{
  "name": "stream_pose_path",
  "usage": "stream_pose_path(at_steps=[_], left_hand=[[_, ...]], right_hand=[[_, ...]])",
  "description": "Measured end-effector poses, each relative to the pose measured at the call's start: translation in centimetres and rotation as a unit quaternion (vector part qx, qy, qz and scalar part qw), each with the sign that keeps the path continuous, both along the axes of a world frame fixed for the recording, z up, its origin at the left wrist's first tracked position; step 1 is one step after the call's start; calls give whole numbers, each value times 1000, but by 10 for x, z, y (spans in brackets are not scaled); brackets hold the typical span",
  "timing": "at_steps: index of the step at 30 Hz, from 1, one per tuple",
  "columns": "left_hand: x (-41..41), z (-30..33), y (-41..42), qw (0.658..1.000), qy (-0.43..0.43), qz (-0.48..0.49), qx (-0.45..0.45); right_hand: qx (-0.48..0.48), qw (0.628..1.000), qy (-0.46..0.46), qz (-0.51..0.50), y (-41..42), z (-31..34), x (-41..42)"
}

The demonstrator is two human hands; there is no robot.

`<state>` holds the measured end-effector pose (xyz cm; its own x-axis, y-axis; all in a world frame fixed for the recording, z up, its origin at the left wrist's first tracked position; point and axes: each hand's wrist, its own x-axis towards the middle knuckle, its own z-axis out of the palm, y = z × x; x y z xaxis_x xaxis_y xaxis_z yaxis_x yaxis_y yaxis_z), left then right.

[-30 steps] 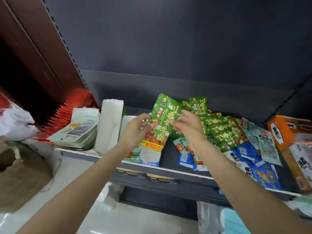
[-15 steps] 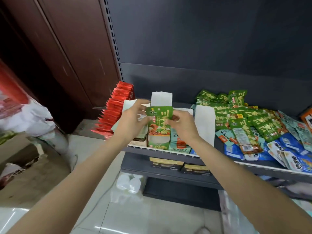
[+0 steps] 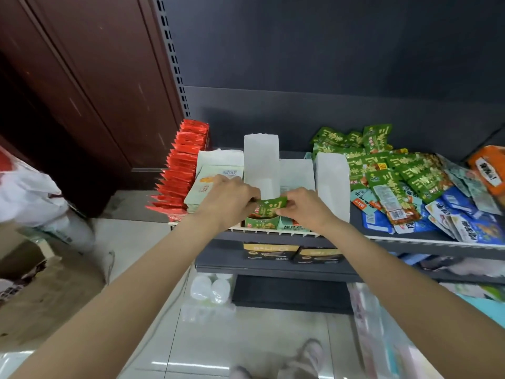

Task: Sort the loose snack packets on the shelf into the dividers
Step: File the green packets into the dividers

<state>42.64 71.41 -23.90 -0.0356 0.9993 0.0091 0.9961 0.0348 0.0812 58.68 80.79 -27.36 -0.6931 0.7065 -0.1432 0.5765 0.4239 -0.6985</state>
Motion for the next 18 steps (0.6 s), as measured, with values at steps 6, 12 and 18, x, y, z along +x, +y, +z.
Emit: stream_pose_path(at_steps=[6, 12, 18], left_hand=[[-2, 1, 3, 998, -64, -3, -16], [24, 14, 19, 980, -190, 0, 60], [102, 17, 76, 968, -220, -54, 110]], right_hand=[[-36, 997, -44, 53, 9, 8, 2], [-45, 996, 78, 12, 25, 21, 35], [20, 978, 145, -149, 71, 16, 99]])
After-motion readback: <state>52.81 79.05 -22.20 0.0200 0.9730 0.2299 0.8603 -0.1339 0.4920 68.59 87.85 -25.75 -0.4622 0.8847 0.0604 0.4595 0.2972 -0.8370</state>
